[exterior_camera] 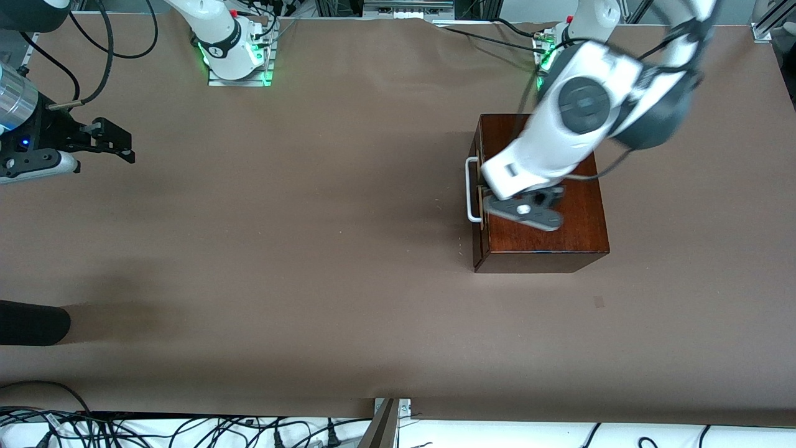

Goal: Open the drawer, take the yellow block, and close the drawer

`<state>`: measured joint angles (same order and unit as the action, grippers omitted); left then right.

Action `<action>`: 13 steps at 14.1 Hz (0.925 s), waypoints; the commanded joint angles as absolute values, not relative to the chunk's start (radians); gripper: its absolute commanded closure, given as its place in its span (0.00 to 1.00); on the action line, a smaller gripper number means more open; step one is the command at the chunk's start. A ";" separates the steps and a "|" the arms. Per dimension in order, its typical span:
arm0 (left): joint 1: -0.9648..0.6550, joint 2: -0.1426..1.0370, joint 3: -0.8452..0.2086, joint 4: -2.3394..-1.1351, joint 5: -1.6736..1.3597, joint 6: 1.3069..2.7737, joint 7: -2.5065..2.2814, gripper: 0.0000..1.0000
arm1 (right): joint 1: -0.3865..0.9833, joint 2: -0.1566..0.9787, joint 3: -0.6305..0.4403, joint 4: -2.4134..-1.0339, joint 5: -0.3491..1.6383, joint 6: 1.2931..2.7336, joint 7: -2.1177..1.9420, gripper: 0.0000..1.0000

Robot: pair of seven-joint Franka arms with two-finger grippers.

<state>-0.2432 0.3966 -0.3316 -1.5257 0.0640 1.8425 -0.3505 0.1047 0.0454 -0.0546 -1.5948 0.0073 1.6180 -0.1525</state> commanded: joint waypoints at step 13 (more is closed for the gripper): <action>-0.466 0.592 -0.327 -1.611 0.471 1.841 -0.860 0.00 | 0.087 0.046 -0.037 -1.582 -0.005 1.605 -0.140 0.00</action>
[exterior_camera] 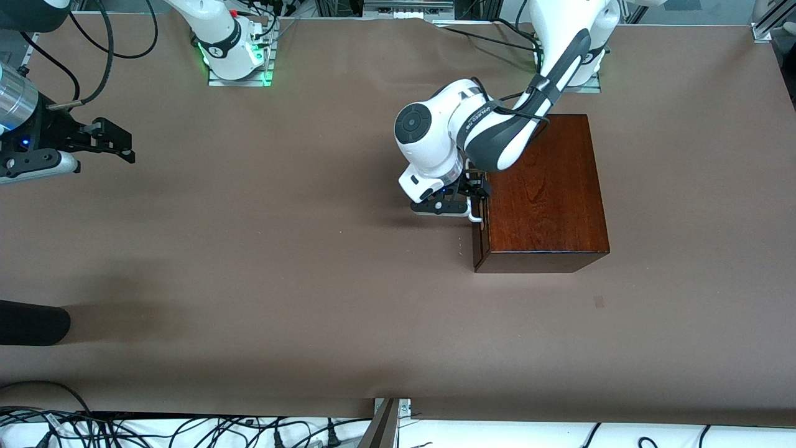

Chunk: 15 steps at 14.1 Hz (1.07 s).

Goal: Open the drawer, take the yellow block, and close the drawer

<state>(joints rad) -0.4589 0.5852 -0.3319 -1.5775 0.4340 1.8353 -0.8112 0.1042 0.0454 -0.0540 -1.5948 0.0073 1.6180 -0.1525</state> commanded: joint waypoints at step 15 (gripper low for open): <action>-0.514 0.633 -0.330 -1.589 0.465 1.983 -0.953 0.00 | 0.086 0.048 -0.038 -1.582 -0.003 1.605 -0.140 0.00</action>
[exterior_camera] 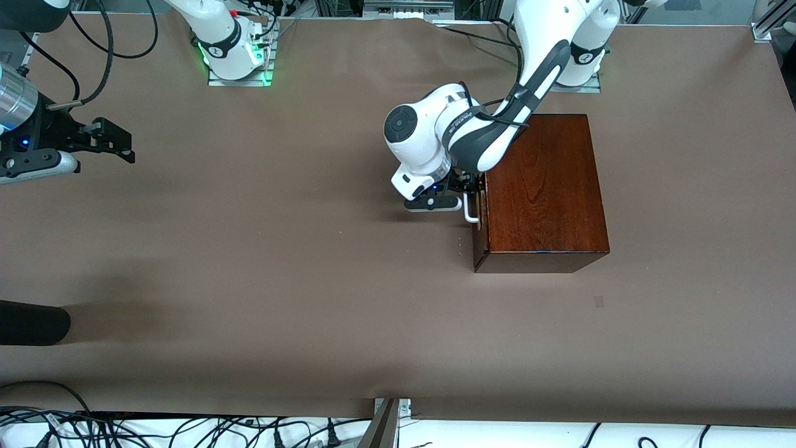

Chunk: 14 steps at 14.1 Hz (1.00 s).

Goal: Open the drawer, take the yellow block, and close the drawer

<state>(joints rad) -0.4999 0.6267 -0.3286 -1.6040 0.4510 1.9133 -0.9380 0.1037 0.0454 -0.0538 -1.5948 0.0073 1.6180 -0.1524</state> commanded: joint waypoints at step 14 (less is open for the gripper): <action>-0.589 0.762 -0.331 -1.401 0.446 2.109 -1.019 0.00 | 0.086 0.048 -0.038 -1.582 -0.003 1.605 -0.140 0.00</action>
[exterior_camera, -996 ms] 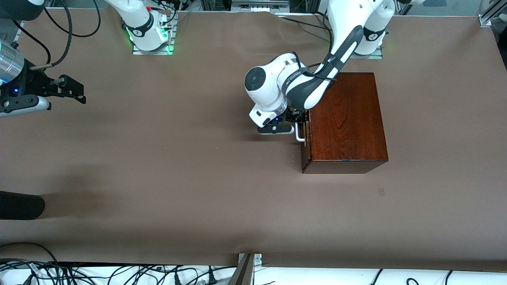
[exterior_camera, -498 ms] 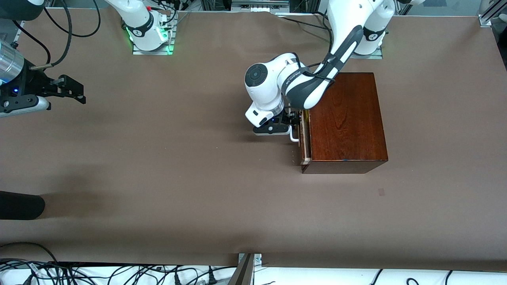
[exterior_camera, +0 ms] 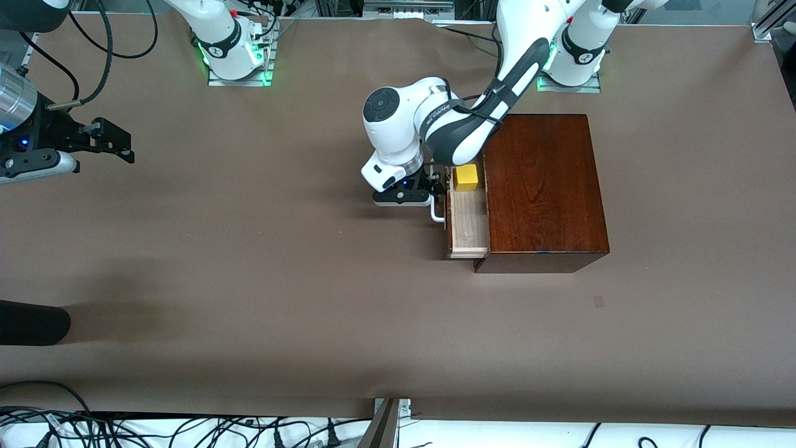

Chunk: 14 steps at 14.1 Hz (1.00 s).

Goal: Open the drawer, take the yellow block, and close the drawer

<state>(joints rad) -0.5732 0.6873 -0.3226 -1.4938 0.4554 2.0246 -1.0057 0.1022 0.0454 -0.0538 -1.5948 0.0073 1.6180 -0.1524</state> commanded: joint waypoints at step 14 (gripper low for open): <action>-0.618 0.746 -0.322 -1.378 0.480 1.990 -0.864 0.00 | 0.084 0.048 -0.038 -1.582 -0.002 1.605 -0.138 0.00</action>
